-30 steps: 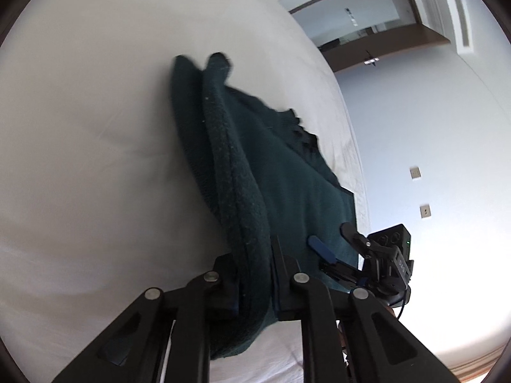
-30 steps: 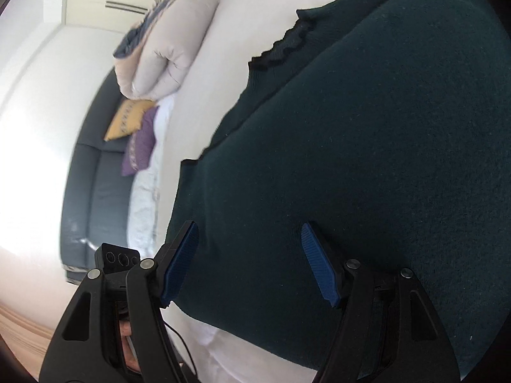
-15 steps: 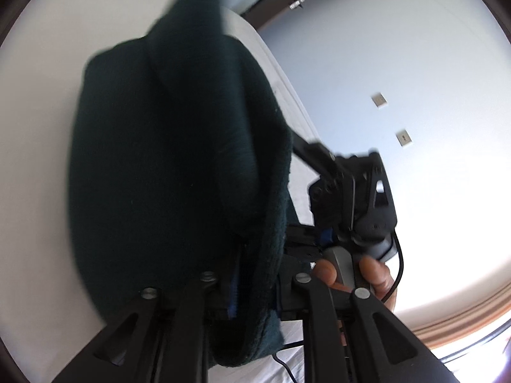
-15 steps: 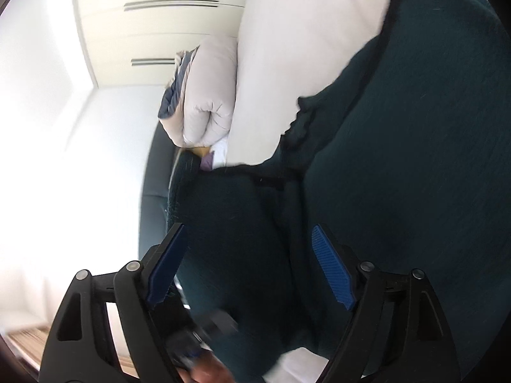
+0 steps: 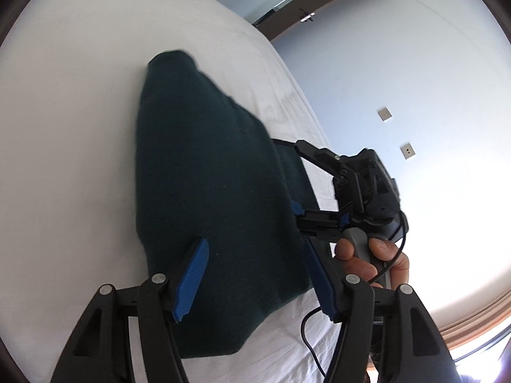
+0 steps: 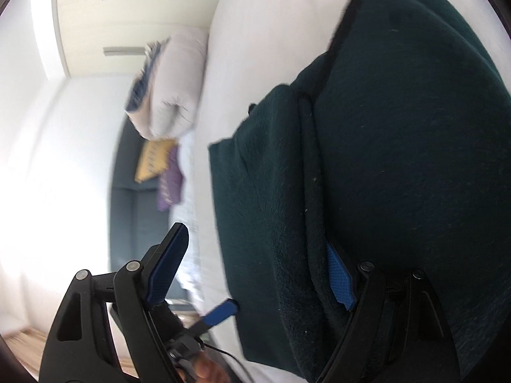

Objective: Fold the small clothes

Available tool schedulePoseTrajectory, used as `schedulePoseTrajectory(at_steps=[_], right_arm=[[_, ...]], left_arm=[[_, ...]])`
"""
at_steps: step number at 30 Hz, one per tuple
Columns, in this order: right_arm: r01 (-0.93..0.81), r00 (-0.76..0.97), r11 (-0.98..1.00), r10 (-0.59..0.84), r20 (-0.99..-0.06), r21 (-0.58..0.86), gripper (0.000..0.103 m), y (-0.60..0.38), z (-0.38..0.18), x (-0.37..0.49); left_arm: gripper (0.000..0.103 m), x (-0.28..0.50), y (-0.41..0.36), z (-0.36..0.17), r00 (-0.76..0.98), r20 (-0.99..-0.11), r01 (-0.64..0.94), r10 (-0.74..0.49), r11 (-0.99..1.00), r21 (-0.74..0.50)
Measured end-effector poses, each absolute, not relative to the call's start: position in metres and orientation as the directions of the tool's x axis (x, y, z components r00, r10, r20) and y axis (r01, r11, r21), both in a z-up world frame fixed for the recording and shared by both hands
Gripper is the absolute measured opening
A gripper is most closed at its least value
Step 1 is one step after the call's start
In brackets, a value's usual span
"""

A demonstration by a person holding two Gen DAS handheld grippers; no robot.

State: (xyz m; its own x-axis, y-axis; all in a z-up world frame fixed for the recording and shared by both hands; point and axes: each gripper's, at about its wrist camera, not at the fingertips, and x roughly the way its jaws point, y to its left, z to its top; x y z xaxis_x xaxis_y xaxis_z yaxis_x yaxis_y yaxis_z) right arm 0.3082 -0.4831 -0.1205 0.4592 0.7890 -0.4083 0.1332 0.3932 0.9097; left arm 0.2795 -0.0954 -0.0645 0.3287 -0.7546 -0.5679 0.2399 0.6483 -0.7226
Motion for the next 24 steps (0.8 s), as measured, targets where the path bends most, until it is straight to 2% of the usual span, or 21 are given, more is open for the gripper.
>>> schedulePoseTrajectory(at_steps=[1,3,4,5,7,11,16,24], right_arm=[[0.123,0.446,0.438,0.777,-0.444,0.89,0.079,-0.477,-0.116,0.31],[0.116,0.431,0.505,0.75,-0.502,0.855,0.073,-0.468,-0.112,0.308],[0.119,0.424,0.538,0.732,-0.533,0.834,0.062,-0.463,-0.111,0.31],[0.12,0.417,0.562,0.719,-0.556,0.818,0.045,-0.458,-0.112,0.311],[0.135,0.399,0.632,0.671,-0.625,0.763,0.021,-0.454,-0.112,0.312],[0.116,0.413,0.708,0.604,-0.682,0.697,0.014,-0.453,-0.111,0.31],[0.063,0.447,0.76,0.558,-0.699,0.646,0.013,-0.457,-0.088,0.305],[0.109,0.484,0.771,0.51,-0.711,0.628,0.013,-0.528,-0.066,0.288]], left_arm=[[0.064,0.278,-0.096,-0.068,0.326,-0.569,0.239,-0.755,0.648,-0.723],[0.064,0.274,-0.098,-0.073,0.321,-0.577,0.248,-0.751,0.654,-0.714],[0.063,0.272,-0.1,-0.074,0.321,-0.581,0.251,-0.748,0.659,-0.709],[0.063,0.271,-0.102,-0.075,0.321,-0.582,0.251,-0.747,0.66,-0.708],[0.064,0.271,-0.104,-0.073,0.322,-0.581,0.253,-0.748,0.659,-0.708],[0.065,0.27,-0.107,-0.073,0.323,-0.585,0.25,-0.744,0.664,-0.705],[0.066,0.273,-0.118,-0.067,0.314,-0.592,0.262,-0.742,0.667,-0.698],[0.066,0.262,-0.153,-0.058,0.281,-0.612,0.339,-0.739,0.673,-0.657]])
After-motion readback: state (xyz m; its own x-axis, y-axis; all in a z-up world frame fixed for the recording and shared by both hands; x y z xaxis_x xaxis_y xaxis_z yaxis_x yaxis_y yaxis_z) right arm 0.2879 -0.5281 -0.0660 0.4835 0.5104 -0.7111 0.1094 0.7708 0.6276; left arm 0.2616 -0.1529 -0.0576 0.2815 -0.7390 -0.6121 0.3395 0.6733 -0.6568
